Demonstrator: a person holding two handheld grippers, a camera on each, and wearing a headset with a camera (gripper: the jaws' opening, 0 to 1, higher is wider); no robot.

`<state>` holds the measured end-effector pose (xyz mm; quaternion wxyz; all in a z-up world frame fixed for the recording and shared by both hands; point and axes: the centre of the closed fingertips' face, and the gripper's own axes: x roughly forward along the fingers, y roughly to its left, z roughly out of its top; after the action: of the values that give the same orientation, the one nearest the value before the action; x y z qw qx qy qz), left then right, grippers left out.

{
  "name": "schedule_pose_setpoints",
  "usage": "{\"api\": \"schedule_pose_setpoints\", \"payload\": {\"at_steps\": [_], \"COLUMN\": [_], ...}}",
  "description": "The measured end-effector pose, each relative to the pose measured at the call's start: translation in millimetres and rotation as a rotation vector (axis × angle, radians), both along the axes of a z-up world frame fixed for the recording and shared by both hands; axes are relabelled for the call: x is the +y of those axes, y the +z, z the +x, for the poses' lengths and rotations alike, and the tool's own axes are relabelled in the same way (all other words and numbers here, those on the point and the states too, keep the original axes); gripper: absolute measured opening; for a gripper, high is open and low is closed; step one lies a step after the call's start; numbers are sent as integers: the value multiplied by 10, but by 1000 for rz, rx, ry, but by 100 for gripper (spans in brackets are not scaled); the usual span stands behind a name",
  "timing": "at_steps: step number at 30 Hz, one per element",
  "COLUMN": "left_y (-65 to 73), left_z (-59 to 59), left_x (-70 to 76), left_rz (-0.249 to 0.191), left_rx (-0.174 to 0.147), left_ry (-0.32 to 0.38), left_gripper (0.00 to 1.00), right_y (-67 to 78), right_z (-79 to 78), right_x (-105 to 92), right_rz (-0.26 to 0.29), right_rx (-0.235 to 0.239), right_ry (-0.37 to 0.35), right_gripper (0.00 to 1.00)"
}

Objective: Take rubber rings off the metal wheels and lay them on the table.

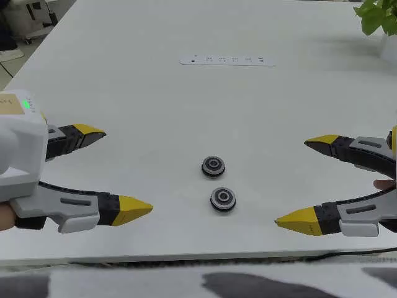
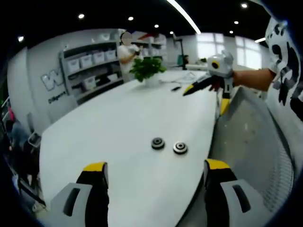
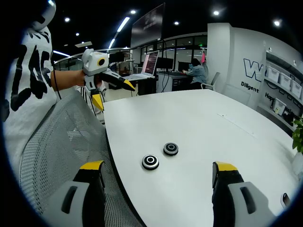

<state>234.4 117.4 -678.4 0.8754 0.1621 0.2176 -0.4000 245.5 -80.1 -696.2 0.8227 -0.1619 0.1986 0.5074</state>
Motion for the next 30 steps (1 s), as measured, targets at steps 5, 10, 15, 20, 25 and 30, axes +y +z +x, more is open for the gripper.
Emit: {"api": "schedule_pose_setpoints", "payload": {"at_steps": [5,10,15,20,25,30], "left_y": [-7,3,8,1,-8,-16], "left_z": [2,10,22,26,29,22], "left_x": [3,7,11,3,-3,-2], "left_rz": [4,6,9,13,13,14], "left_rx": [1,-2,2,6,9,10], "left_ry": [-1,0,0,-5,-6,-7], "left_gripper": [84,83,84,84,84,85], "right_y": [-5,2,-19,-23,-16,-23], "right_z": [3,4,-4,-3,3,0], "right_x": [-3,2,-3,-4,5,9], "right_rz": [-4,-3,-13,-18,-17,-19], "right_rx": [0,0,5,7,6,7], "right_ry": [3,6,12,15,17,20], "right_gripper": [90,89,89,89,89,89]}}
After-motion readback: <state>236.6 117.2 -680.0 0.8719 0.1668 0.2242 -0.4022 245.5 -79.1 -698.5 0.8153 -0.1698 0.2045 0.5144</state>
